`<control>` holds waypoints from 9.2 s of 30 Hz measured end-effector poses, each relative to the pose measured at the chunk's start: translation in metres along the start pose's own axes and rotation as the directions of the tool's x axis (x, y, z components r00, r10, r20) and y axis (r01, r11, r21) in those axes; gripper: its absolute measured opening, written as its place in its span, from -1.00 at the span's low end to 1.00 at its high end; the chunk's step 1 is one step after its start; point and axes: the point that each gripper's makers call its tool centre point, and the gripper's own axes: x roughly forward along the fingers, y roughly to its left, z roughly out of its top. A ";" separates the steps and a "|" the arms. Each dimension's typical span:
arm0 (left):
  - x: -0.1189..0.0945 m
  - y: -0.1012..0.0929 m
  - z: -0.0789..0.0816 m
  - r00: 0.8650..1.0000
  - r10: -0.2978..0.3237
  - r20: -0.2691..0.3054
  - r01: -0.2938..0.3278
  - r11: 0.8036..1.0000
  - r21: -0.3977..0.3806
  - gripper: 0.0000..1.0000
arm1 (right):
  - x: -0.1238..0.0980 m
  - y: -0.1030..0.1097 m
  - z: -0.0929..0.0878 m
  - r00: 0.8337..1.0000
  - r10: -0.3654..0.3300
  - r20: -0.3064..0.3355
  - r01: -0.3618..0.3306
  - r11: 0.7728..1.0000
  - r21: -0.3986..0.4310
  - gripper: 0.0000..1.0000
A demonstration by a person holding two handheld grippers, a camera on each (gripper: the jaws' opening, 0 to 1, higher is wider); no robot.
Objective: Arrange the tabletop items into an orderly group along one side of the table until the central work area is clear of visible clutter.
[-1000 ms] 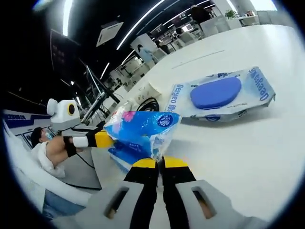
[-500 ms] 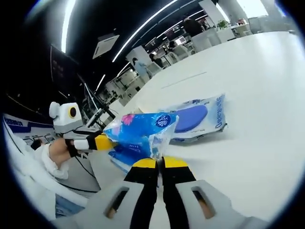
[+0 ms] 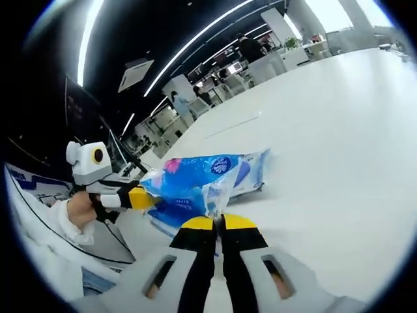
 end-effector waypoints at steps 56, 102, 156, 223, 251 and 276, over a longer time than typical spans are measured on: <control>0.171 0.018 0.041 0.963 0.019 -0.268 0.063 0.954 0.294 -0.99 | 0.019 -0.167 0.081 0.970 -0.237 -0.051 0.233 0.970 -0.061 -1.00; 0.069 0.028 0.042 0.999 0.029 -0.034 -0.024 0.986 0.164 -0.50 | 0.042 -0.193 0.048 0.960 -0.234 -0.154 0.211 0.966 -0.149 -1.00; -0.161 0.143 -0.071 0.859 0.464 0.216 -0.318 0.815 -0.484 0.27 | -0.051 -0.048 -0.008 0.978 -0.104 0.181 0.079 0.987 0.138 0.75; -0.050 0.161 -0.106 0.923 0.361 -0.136 -0.342 0.929 0.144 -0.82 | -0.032 -0.024 -0.053 0.993 -0.109 0.054 0.096 0.973 0.208 0.43; -0.122 0.098 -0.044 0.908 0.388 0.156 -0.416 0.876 0.244 -0.84 | 0.031 0.053 -0.045 0.995 0.098 0.021 -0.100 0.958 0.269 0.33; -0.126 0.065 -0.033 0.911 0.357 0.205 -0.412 0.786 0.460 -0.84 | 0.117 0.158 -0.013 0.929 0.368 -0.045 -0.296 0.809 0.508 0.36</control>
